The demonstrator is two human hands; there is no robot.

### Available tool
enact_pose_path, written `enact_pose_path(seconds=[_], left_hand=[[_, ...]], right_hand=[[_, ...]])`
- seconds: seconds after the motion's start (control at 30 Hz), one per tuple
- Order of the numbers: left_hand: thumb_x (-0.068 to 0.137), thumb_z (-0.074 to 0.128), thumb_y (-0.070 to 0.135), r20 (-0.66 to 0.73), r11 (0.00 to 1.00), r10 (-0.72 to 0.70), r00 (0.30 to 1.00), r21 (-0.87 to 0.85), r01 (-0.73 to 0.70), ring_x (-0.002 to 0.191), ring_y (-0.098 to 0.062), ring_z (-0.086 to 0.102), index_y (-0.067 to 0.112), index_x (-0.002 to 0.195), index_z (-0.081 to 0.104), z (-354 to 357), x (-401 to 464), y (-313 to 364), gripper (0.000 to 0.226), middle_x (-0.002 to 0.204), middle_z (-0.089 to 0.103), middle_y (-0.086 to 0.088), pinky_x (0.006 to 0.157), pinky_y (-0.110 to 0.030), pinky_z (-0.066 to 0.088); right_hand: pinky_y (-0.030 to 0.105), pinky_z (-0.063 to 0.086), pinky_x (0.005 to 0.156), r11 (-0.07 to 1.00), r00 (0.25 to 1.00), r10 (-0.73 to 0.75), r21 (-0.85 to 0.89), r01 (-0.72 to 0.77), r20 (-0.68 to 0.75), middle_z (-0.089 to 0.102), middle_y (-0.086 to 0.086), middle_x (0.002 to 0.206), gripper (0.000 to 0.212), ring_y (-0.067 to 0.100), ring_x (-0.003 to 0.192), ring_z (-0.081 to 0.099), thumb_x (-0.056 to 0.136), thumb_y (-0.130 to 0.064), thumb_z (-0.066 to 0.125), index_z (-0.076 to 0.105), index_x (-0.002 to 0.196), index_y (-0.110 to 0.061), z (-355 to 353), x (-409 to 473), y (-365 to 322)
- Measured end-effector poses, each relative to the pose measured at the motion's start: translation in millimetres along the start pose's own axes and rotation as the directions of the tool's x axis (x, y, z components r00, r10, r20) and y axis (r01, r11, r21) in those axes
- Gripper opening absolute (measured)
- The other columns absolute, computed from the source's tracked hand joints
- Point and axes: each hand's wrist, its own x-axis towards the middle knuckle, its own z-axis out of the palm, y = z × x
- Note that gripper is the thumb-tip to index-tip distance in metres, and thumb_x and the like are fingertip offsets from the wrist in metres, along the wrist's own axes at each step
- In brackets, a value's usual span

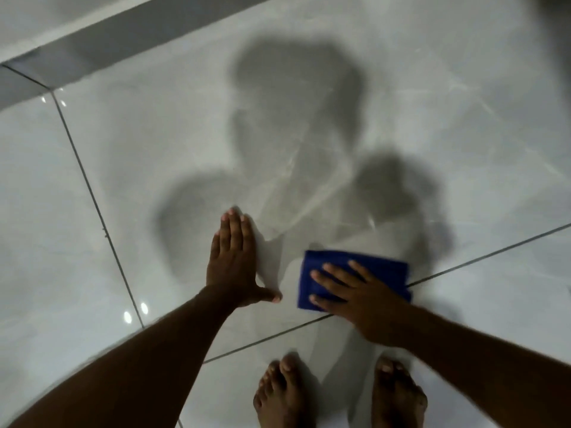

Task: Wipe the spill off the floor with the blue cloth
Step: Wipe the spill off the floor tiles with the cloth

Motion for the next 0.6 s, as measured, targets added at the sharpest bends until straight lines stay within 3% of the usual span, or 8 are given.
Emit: enact_pose_path(seconds=[0.03, 0.1, 0.17, 0.23, 0.3, 0.43, 0.53, 0.6], left_hand=[[0.031, 0.066, 0.09, -0.002, 1.0, 0.001, 1.0, 0.002, -0.001, 0.139, -0.033, -0.04, 0.005, 0.143, -0.035, 0, 1, 1, 0.173, 0.152, -0.041, -0.02, 0.119, -0.045, -0.012], [0.03, 0.066, 0.09, -0.01, 1.0, 0.005, 1.0, 0.007, -0.005, 0.139, -0.034, -0.039, 0.005, 0.143, -0.035, 1, 1, 1, 0.174, 0.152, -0.04, -0.02, 0.118, -0.046, -0.012], [0.03, 0.068, 0.09, -0.005, 1.0, 0.01, 1.0, -0.006, -0.01, 0.139, -0.035, -0.039, 0.004, 0.142, -0.035, 1, 3, 3, 0.174, 0.152, -0.041, -0.021, 0.119, -0.047, -0.012], [0.03, 0.069, 0.088, 0.002, 1.0, 0.004, 1.0, -0.015, -0.004, 0.138, -0.035, -0.041, 0.005, 0.142, -0.036, 1, 4, 2, 0.175, 0.15, -0.043, -0.02, 0.119, -0.047, -0.012], [0.029, 0.068, 0.089, 0.011, 1.0, -0.006, 1.0, -0.015, 0.006, 0.137, -0.033, -0.043, 0.006, 0.141, -0.037, 3, 5, 0, 0.175, 0.149, -0.045, -0.019, 0.118, -0.046, -0.013], [0.029, 0.066, 0.09, 0.0, 1.0, 0.01, 1.0, -0.004, -0.01, 0.138, -0.032, -0.041, 0.007, 0.142, -0.037, 5, 5, -1, 0.174, 0.15, -0.044, -0.018, 0.118, -0.044, -0.013], [0.028, 0.068, 0.089, -0.007, 1.0, -0.007, 1.0, 0.015, 0.007, 0.141, -0.034, -0.036, 0.005, 0.145, -0.031, 3, 4, 0, 0.175, 0.152, -0.039, -0.019, 0.121, -0.047, -0.005], [0.027, 0.067, 0.09, -0.013, 1.0, -0.01, 1.0, 0.016, 0.01, 0.142, -0.035, -0.034, 0.005, 0.145, -0.031, 3, 3, 2, 0.175, 0.153, -0.038, -0.019, 0.121, -0.05, -0.002]], right_hand=[[0.056, 0.022, 0.112, 0.998, 0.999, 0.035, -0.052, -0.036, -0.034, 0.026, 0.009, 0.157, 0.083, 0.035, 0.142, 0.032, 0.069, -0.018, 0.057, 0.031, 0.146, -0.033, 3, -20, 21], [0.057, 0.03, 0.107, 0.965, 0.963, 0.256, -0.032, -0.26, -0.081, 0.028, 0.015, 0.157, 0.08, 0.041, 0.14, 0.032, 0.076, -0.017, 0.051, 0.022, 0.149, -0.029, -8, -27, 73], [0.063, 0.026, 0.107, 0.845, 0.843, 0.533, 0.09, -0.527, -0.07, 0.01, 0.02, 0.161, 0.085, 0.045, 0.145, 0.014, 0.082, -0.02, 0.056, 0.007, 0.152, -0.029, -36, 7, 119], [0.065, 0.012, 0.112, 0.71, 0.723, 0.689, 0.236, -0.663, -0.043, -0.009, 0.016, 0.162, 0.085, 0.043, 0.147, -0.005, 0.085, -0.024, 0.052, 0.0, 0.151, -0.033, -68, 64, 142], [0.063, 0.002, 0.113, 0.706, 0.732, 0.679, 0.327, -0.629, -0.056, -0.017, 0.01, 0.162, 0.081, 0.039, 0.146, -0.014, 0.086, -0.023, 0.048, -0.001, 0.15, -0.036, -96, 123, 144], [0.061, -0.006, 0.113, 0.852, 0.86, 0.491, 0.285, -0.44, -0.142, -0.015, 0.007, 0.162, 0.084, 0.036, 0.146, -0.016, 0.084, -0.018, 0.049, 0.001, 0.15, -0.035, -91, 164, 77], [0.06, -0.003, 0.114, 0.943, 0.943, 0.302, 0.189, -0.273, -0.142, -0.007, 0.008, 0.163, 0.089, 0.034, 0.148, -0.01, 0.078, -0.013, 0.053, 0.005, 0.151, -0.032, -38, 93, 6], [0.059, 0.01, 0.114, 0.971, 0.969, 0.226, 0.098, -0.217, -0.096, 0.008, 0.007, 0.163, 0.089, 0.033, 0.149, 0.005, 0.074, -0.011, 0.053, 0.013, 0.151, -0.033, -6, 13, 3]])
